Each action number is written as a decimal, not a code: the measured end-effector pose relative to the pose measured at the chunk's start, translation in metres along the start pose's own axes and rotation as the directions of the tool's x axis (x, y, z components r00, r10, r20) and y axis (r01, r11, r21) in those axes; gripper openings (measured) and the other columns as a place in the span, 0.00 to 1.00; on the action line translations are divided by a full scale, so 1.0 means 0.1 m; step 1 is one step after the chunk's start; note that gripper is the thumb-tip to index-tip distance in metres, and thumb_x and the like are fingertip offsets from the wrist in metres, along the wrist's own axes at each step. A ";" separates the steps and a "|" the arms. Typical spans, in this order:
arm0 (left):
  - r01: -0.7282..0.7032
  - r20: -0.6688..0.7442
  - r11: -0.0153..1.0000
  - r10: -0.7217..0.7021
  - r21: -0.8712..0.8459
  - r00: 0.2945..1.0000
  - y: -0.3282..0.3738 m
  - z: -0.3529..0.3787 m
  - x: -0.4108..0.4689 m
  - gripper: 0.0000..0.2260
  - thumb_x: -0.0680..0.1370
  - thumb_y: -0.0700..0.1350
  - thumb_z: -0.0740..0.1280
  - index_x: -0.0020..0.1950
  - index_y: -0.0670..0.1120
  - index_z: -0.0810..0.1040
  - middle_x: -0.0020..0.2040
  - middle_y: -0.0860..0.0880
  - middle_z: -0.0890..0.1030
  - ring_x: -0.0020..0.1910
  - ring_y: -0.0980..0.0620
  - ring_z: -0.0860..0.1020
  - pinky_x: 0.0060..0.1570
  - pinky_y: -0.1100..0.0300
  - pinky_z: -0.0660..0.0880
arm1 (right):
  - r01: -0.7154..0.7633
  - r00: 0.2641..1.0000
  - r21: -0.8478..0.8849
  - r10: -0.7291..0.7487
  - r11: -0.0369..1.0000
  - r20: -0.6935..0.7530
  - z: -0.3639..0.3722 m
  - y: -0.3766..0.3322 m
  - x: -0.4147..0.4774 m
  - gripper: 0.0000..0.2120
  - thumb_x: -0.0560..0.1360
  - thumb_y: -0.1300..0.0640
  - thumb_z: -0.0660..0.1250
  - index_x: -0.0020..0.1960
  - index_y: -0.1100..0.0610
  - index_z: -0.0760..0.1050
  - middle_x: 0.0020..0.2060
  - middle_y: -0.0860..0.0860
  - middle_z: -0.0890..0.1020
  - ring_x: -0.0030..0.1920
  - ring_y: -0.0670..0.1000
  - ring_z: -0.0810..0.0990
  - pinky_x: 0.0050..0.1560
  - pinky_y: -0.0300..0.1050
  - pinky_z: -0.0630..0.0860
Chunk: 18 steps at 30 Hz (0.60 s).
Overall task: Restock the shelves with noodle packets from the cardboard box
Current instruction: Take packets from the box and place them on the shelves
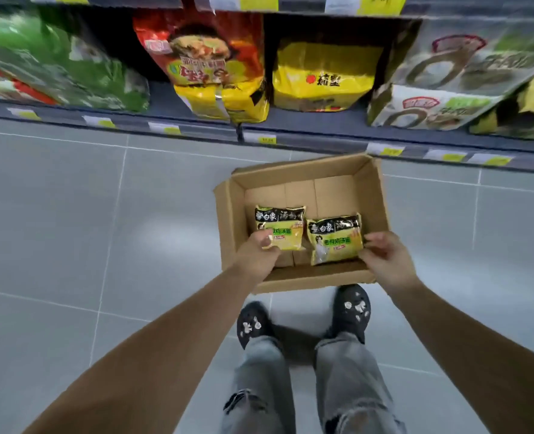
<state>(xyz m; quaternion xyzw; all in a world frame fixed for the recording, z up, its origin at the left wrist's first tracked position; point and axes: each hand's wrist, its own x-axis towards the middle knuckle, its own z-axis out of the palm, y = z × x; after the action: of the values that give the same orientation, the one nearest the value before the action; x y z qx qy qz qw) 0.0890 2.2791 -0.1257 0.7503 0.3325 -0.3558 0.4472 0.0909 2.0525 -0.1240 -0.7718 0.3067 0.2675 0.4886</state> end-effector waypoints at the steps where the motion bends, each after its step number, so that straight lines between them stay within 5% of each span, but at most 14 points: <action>1: -0.006 0.014 0.999 0.005 0.052 1.000 -0.13 0.12 0.24 0.23 0.78 0.42 0.63 0.73 0.52 0.65 0.63 0.49 0.75 0.49 0.51 0.77 0.44 0.62 0.72 | 0.021 1.000 -0.043 -0.021 0.999 -0.010 0.15 0.17 0.18 0.13 0.72 0.65 0.68 0.55 0.56 0.74 0.49 0.52 0.80 0.52 0.52 0.78 0.58 0.48 0.74; 3: -0.007 0.007 0.989 0.006 0.146 1.000 -0.37 0.33 0.66 0.25 0.78 0.43 0.63 0.75 0.50 0.62 0.63 0.50 0.75 0.58 0.45 0.76 0.51 0.62 0.70 | 0.041 0.999 -0.125 -0.044 0.991 -0.016 0.39 0.46 0.51 0.15 0.73 0.64 0.67 0.58 0.54 0.73 0.52 0.50 0.78 0.51 0.50 0.77 0.55 0.45 0.74; 6: 0.039 -0.052 0.984 -0.030 0.174 0.998 -0.72 0.54 1.31 0.26 0.78 0.46 0.64 0.74 0.48 0.60 0.65 0.48 0.73 0.57 0.47 0.74 0.54 0.59 0.71 | 0.076 0.996 -0.204 -0.085 0.976 -0.037 0.69 0.78 1.00 0.19 0.75 0.64 0.64 0.64 0.53 0.71 0.59 0.51 0.74 0.52 0.48 0.74 0.52 0.42 0.71; 11: 0.201 -0.260 0.965 -0.154 0.167 0.953 -1.14 0.80 2.15 0.36 0.76 0.56 0.65 0.77 0.48 0.49 0.72 0.41 0.62 0.70 0.39 0.64 0.68 0.46 0.63 | 0.061 0.993 -0.317 -0.090 0.946 -0.077 0.95 1.24 1.66 0.26 0.74 0.62 0.65 0.71 0.52 0.64 0.68 0.55 0.66 0.63 0.54 0.69 0.59 0.43 0.68; 15: 0.228 -0.245 0.973 -0.214 0.030 0.946 -1.21 0.92 2.46 0.44 0.70 0.53 0.73 0.76 0.46 0.49 0.72 0.42 0.64 0.71 0.41 0.65 0.66 0.50 0.65 | -0.066 0.988 -0.356 0.011 0.932 -0.155 0.98 1.47 1.99 0.31 0.72 0.57 0.66 0.73 0.52 0.60 0.71 0.57 0.63 0.70 0.60 0.63 0.71 0.54 0.62; 18: 0.230 -0.242 0.971 -0.207 0.068 0.948 -1.16 0.93 2.49 0.33 0.72 0.52 0.72 0.70 0.42 0.62 0.67 0.43 0.71 0.65 0.43 0.71 0.55 0.57 0.69 | -0.087 0.990 -0.386 0.038 0.918 -0.134 0.98 1.50 2.17 0.33 0.72 0.56 0.66 0.74 0.53 0.57 0.71 0.57 0.63 0.70 0.60 0.63 0.69 0.53 0.62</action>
<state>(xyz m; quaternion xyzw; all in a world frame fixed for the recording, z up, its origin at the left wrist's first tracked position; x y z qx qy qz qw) 0.1033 2.2834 -0.4155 0.7659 0.4463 -0.3281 0.3264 0.1144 2.0461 -0.4040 -0.8585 0.3015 0.2904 0.2961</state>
